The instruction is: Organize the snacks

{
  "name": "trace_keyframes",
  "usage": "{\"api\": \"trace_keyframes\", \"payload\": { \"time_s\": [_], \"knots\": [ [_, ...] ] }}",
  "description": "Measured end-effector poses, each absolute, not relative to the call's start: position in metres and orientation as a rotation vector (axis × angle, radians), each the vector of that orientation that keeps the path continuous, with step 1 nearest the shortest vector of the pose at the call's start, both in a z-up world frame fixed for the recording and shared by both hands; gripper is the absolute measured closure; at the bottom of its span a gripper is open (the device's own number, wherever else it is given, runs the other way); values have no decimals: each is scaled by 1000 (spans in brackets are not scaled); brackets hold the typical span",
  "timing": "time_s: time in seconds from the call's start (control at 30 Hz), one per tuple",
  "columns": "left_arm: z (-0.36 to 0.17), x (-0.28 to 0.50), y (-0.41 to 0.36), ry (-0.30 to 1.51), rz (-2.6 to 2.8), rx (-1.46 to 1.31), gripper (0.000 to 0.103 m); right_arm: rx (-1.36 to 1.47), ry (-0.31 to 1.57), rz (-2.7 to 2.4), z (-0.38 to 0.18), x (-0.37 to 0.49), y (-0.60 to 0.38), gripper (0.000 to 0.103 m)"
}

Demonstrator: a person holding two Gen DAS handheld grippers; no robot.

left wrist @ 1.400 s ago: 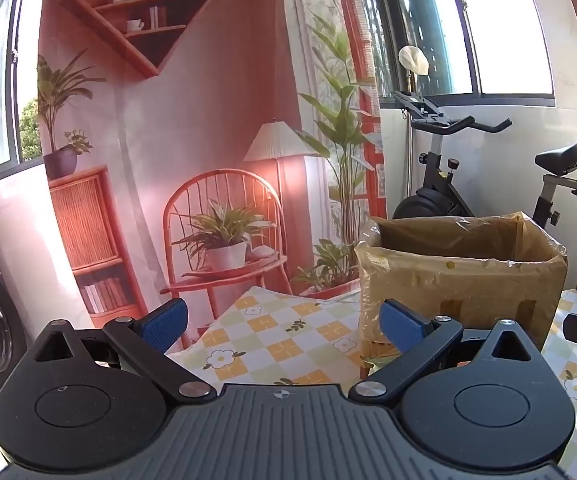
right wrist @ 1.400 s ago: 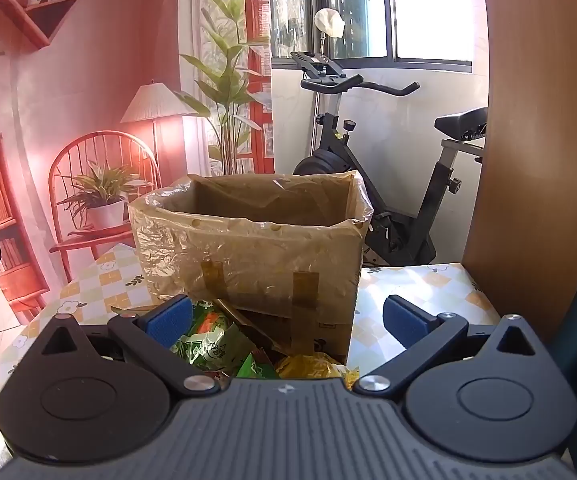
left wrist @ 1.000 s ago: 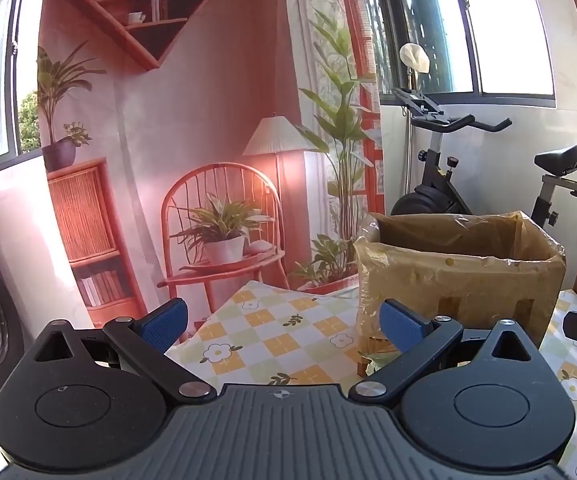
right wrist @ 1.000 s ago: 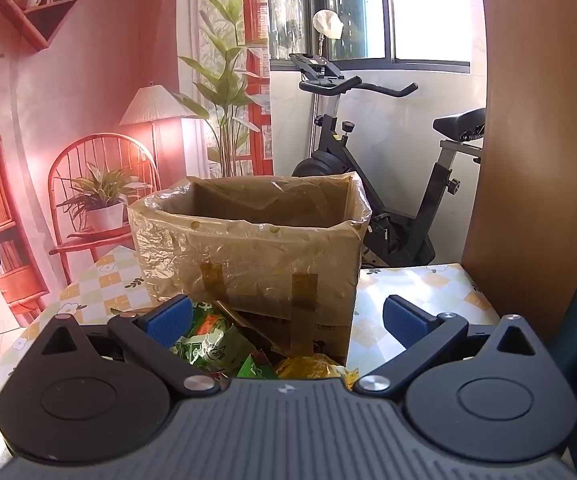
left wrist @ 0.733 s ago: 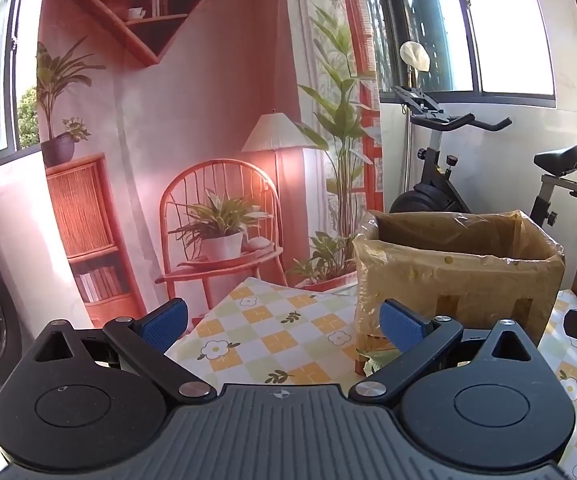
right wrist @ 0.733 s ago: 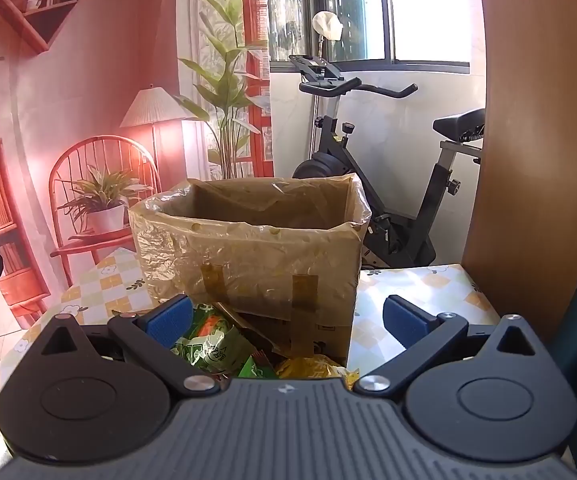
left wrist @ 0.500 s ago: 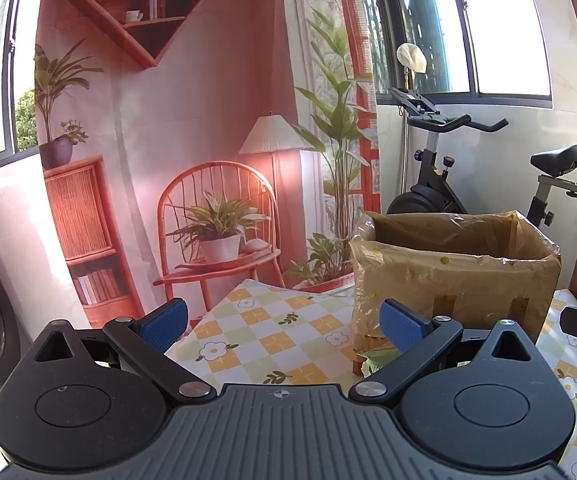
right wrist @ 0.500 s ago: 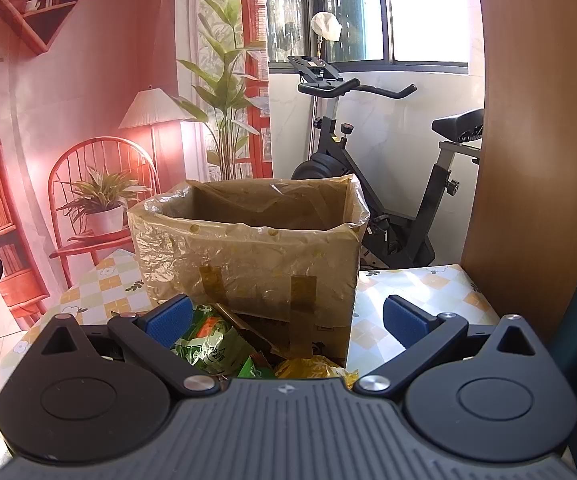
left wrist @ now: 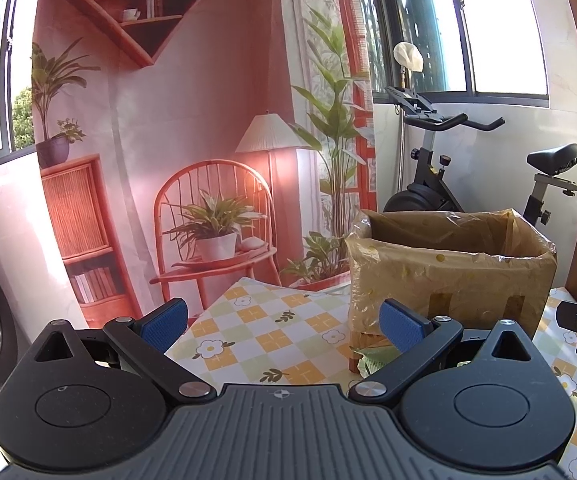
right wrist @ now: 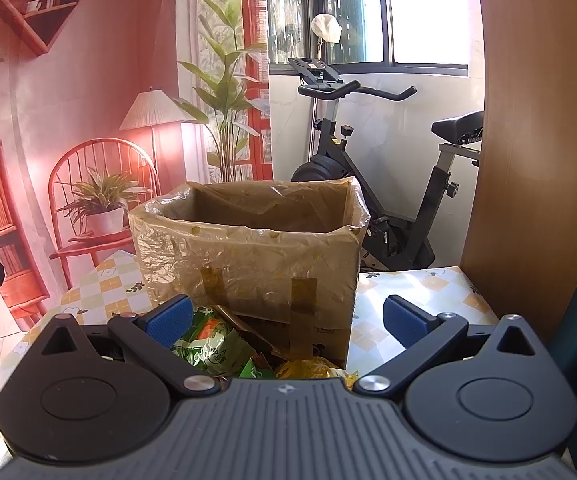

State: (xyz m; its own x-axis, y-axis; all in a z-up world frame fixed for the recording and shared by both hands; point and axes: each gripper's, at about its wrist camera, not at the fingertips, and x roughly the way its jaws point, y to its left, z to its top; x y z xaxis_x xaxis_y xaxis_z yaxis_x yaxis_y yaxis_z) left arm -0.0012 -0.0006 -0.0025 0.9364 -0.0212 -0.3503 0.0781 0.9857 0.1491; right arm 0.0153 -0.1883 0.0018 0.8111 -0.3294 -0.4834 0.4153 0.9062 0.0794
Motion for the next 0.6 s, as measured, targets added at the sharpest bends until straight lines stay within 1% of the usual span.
{"api": "trace_keyframes", "payload": {
  "time_s": [0.6],
  "knots": [
    [-5, -2, -2, 363, -51, 164, 0, 186, 481, -401, 2, 15, -188, 0]
  ]
}}
